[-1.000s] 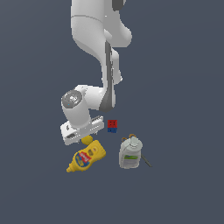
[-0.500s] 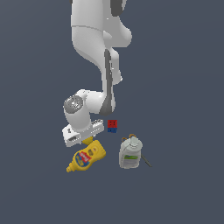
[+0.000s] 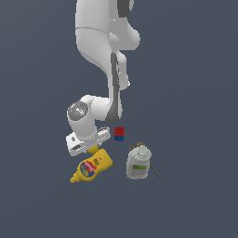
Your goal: Pick up a designated object from a clutter of objects.
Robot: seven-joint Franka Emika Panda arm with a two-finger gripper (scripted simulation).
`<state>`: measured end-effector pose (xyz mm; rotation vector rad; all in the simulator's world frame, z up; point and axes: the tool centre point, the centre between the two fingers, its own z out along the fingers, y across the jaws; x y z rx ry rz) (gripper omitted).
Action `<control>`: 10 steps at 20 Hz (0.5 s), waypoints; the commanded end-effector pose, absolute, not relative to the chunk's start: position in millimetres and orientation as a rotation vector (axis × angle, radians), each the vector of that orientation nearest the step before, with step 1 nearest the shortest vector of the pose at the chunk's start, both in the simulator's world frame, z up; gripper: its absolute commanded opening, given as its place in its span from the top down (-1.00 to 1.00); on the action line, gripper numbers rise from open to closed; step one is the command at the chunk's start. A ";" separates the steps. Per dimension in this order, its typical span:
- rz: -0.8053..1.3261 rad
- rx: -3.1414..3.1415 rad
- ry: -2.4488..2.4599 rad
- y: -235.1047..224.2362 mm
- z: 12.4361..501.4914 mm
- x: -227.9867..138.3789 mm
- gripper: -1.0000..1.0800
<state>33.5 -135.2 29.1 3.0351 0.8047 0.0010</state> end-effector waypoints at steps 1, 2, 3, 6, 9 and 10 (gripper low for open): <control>0.005 3.034 0.804 -135.0 31.1 34.4 1.00; 0.005 3.034 0.804 -134.2 32.3 34.3 1.00; 0.005 3.034 0.804 -133.1 34.0 34.3 1.00; 0.005 3.034 0.804 -127.7 42.0 33.9 1.00; 0.005 3.034 0.804 -119.2 54.5 33.4 1.00; 0.005 3.034 0.804 -115.7 59.7 33.1 1.00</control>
